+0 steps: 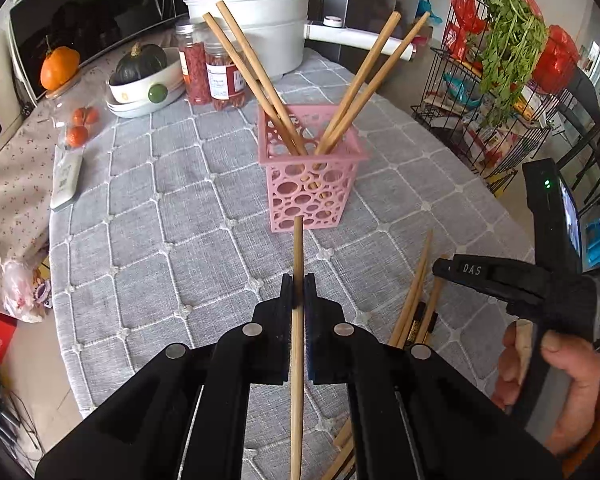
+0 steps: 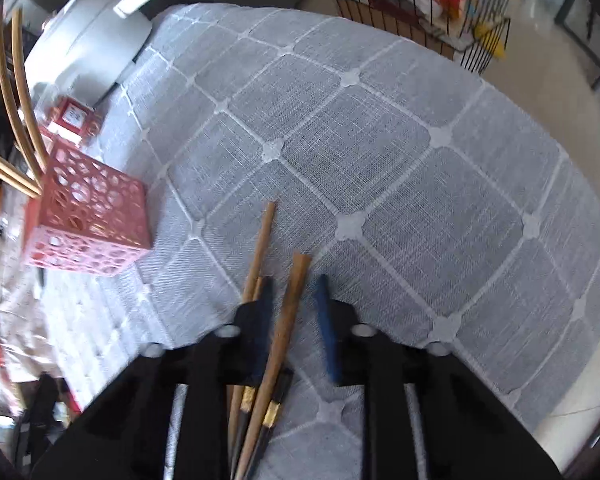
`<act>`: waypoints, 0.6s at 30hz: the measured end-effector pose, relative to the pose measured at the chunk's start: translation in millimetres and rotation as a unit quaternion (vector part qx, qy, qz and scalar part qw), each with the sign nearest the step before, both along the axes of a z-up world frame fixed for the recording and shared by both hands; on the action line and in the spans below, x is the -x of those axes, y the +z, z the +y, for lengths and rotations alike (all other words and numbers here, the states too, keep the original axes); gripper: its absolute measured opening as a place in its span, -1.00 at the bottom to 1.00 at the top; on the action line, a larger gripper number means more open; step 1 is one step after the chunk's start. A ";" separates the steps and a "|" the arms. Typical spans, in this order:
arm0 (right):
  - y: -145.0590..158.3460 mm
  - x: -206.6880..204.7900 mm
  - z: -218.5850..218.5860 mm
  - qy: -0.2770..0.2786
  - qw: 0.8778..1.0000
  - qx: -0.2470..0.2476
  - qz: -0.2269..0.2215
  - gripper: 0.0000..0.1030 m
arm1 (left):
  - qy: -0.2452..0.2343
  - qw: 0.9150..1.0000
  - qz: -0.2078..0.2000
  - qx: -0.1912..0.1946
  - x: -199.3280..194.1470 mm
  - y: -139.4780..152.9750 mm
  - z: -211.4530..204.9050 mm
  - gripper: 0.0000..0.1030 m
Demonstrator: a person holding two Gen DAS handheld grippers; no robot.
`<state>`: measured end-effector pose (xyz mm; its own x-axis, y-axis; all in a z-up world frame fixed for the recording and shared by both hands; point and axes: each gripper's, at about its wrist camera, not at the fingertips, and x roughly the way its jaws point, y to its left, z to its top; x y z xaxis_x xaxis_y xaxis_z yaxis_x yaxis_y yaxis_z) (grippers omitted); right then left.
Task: Organize utensils
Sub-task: 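Carry the chopstick with the left tool and release it into the pink holder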
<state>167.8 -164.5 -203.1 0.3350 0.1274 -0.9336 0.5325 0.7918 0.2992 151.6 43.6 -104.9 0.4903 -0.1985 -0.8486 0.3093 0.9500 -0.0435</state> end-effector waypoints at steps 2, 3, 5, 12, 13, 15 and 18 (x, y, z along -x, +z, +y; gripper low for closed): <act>1.4 3.2 -1.6 -0.002 1.000 -0.006 -0.010 -0.79 | 0.002 1.000 -0.004 0.001 1.8 2.1 -0.1 -0.91; 2.7 6.0 -3.9 -0.003 1.000 -0.011 -0.015 -0.79 | 0.003 1.000 -0.006 0.003 3.1 4.2 1.0 -0.91; 7.7 14.3 -7.6 -0.003 0.999 -0.018 -0.027 -0.80 | 0.003 1.000 -0.012 0.008 5.9 8.9 2.6 -0.91; 85.4 67.9 -1.9 0.041 0.989 0.005 -0.142 -0.80 | -0.006 0.998 -0.061 0.029 39.7 35.4 17.3 -0.91; 96.5 76.4 -0.9 0.045 0.986 0.008 -0.158 -0.80 | -0.001 0.997 -0.068 0.037 47.8 40.7 21.4 -0.91; 118.8 95.5 3.1 0.056 0.979 0.016 -0.196 -0.81 | 0.006 0.995 -0.082 0.050 61.4 51.0 26.9 -0.91; 142.7 116.7 8.1 0.069 0.969 0.019 -0.235 -0.82 | 0.014 0.992 -0.105 0.073 82.6 67.7 34.5 -0.91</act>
